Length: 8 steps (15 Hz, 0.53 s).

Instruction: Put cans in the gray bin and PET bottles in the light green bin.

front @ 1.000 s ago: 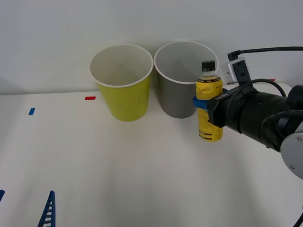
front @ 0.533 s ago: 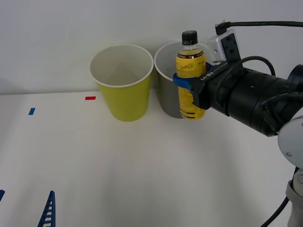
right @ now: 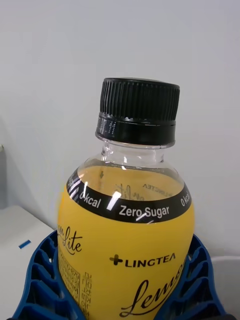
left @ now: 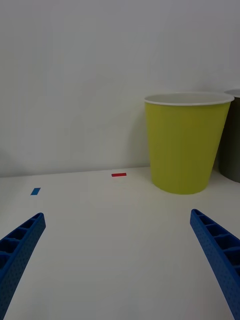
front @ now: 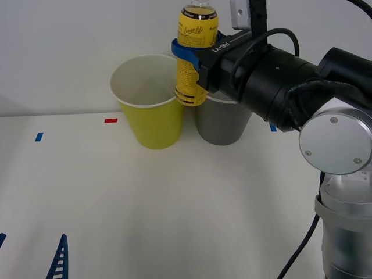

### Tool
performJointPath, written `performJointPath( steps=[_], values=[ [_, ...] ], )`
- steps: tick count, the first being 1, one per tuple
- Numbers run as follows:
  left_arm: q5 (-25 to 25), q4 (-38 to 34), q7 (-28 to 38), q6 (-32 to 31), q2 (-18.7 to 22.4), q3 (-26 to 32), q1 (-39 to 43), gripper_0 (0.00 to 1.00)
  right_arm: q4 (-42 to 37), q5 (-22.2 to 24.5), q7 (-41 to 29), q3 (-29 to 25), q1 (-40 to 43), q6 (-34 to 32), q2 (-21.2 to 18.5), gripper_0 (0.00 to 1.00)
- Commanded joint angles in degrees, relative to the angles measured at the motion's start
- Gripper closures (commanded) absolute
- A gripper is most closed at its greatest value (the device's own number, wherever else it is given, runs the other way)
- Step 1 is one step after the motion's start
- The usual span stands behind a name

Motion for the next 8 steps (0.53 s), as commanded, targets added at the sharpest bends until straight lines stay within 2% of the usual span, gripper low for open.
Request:
performJointPath(
  steps=[1,3,8],
  values=[
    [0.0,0.0,0.0,0.0,0.0,0.0,0.0,0.00,6.3,-1.0,-1.0,2.9,-3.9,-6.0,0.2,1.00],
    [0.0,0.0,0.0,0.0,0.0,0.0,0.0,0.00,11.3,-1.8,-1.0,5.6,-6.0,-12.0,-0.4,1.00],
    [0.0,0.0,0.0,0.0,0.0,0.0,0.0,0.00,22.6,-3.6,-0.5,6.9,-14.0,-17.8,-0.8,1.00]
  ],
)
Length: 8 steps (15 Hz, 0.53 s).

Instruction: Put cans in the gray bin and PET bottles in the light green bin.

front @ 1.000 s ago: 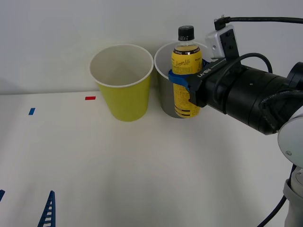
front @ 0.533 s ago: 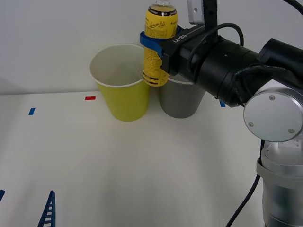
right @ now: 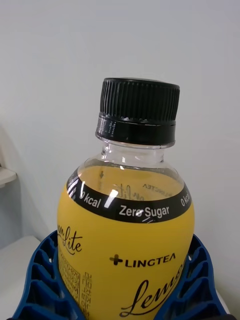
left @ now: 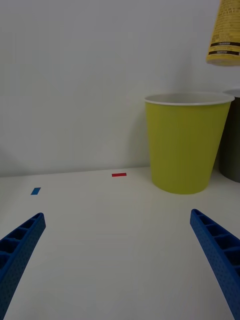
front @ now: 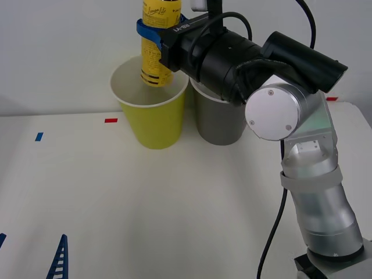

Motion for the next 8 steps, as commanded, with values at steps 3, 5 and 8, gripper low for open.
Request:
performJointPath(
  steps=[3,5,8],
  values=[
    [0.0,0.0,0.0,0.0,0.0,0.0,0.0,0.00,12.7,-1.4,0.9,3.7,-7.3,-10.6,-1.9,1.00],
    [0.0,0.0,0.0,0.0,0.0,0.0,0.0,0.00,14.6,-1.4,1.3,4.1,-8.8,-10.8,-2.4,1.00],
    [0.0,0.0,0.0,0.0,0.0,0.0,0.0,0.00,17.0,-2.4,1.1,7.5,-9.7,-15.3,-4.6,1.00]
  ],
)
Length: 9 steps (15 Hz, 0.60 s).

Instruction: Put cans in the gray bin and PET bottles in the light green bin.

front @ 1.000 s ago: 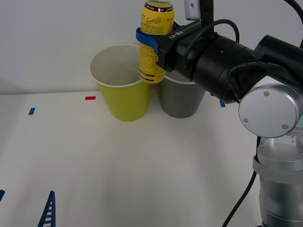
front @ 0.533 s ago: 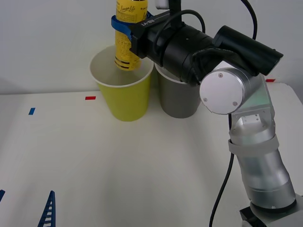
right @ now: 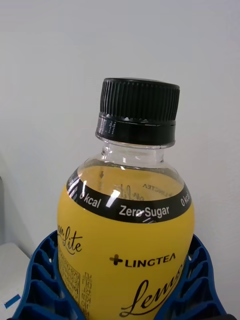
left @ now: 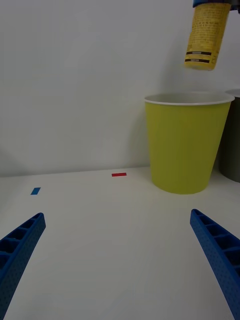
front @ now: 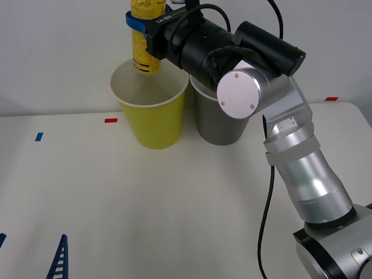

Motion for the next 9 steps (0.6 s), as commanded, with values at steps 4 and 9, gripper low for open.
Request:
performJointPath(
  steps=[4,9],
  values=[
    [0.0,0.0,0.0,0.0,0.0,0.0,0.0,0.00,2.9,-3.5,0.5,4.1,-1.2,-5.9,-3.9,1.00],
    [0.0,0.0,0.0,0.0,0.0,0.0,0.0,0.00,6.8,-3.9,1.2,4.3,-4.5,-5.9,-4.6,1.00]
  ],
)
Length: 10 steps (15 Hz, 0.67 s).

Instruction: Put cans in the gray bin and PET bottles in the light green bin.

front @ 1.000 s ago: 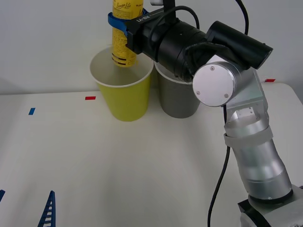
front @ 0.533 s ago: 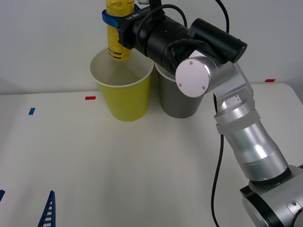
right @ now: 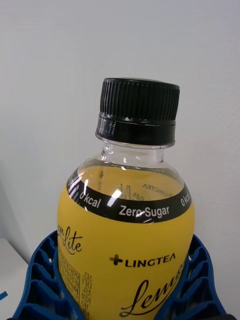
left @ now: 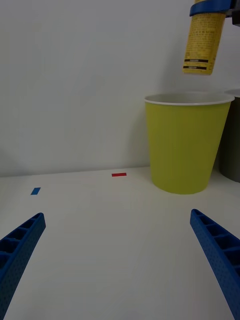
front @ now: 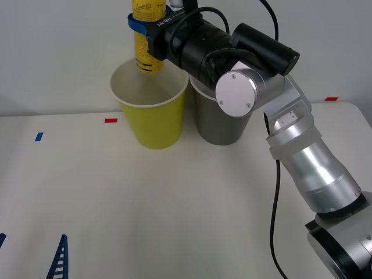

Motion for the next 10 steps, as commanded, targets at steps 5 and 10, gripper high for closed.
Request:
performJointPath(
  steps=[5,10],
  values=[
    [0.0,0.0,0.0,0.0,0.0,0.0,0.0,0.00,3.5,0.2,2.1,0.9,-3.4,0.1,0.1,1.00],
    [0.0,0.0,0.0,0.0,0.0,0.0,0.0,0.00,3.5,0.5,1.8,1.1,-3.4,0.0,1.0,1.00]
  ],
)
